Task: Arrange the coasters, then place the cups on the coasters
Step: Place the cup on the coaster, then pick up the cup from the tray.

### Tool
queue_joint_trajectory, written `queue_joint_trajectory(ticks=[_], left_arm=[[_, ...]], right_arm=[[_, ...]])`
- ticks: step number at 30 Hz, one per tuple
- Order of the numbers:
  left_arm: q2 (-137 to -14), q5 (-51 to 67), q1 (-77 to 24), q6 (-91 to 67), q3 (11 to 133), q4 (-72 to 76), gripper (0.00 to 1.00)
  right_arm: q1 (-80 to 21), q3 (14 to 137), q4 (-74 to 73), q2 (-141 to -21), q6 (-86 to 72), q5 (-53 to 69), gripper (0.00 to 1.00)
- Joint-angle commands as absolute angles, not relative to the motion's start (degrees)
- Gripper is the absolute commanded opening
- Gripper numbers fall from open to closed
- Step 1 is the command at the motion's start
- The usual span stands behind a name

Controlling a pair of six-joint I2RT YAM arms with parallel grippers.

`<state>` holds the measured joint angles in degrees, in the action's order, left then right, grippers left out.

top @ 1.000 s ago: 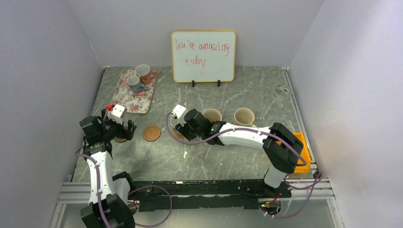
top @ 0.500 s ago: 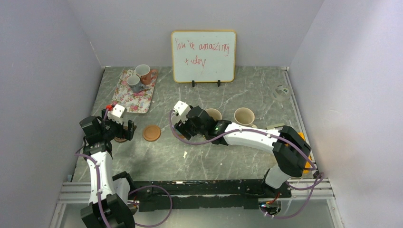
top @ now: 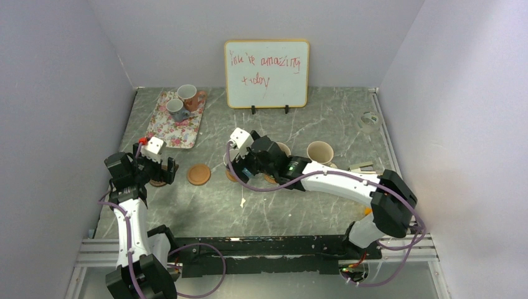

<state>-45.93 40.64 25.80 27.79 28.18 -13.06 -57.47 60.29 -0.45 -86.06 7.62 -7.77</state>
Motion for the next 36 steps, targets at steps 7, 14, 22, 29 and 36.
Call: queue_joint_trajectory(ticks=[7,14,22,29,36], left_arm=[[-44.8,38.0,26.1,26.9,31.7,-12.9,0.97],[-48.4,38.8,26.1,29.4,38.2,-16.9,1.00],[-57.6,39.4,25.5,23.2,47.3,-13.5,1.00],[-68.7,25.0,15.9,17.0,58.8,-12.5,1.00],[-80.9,7.8,3.6,15.6,68.4,-9.3,1.00]], right_arm=[[-48.8,63.7,-3.7,-78.6,10.0,4.8,1.00],[-39.9,69.4,-18.0,-73.8,17.5,19.9,1.00],[-36.4,64.4,-22.8,-64.8,25.0,21.2,1.00],[-33.6,58.7,-18.3,-62.0,26.1,23.3,1.00],[-30.2,55.4,-15.8,-62.4,26.0,26.7,1.00]])
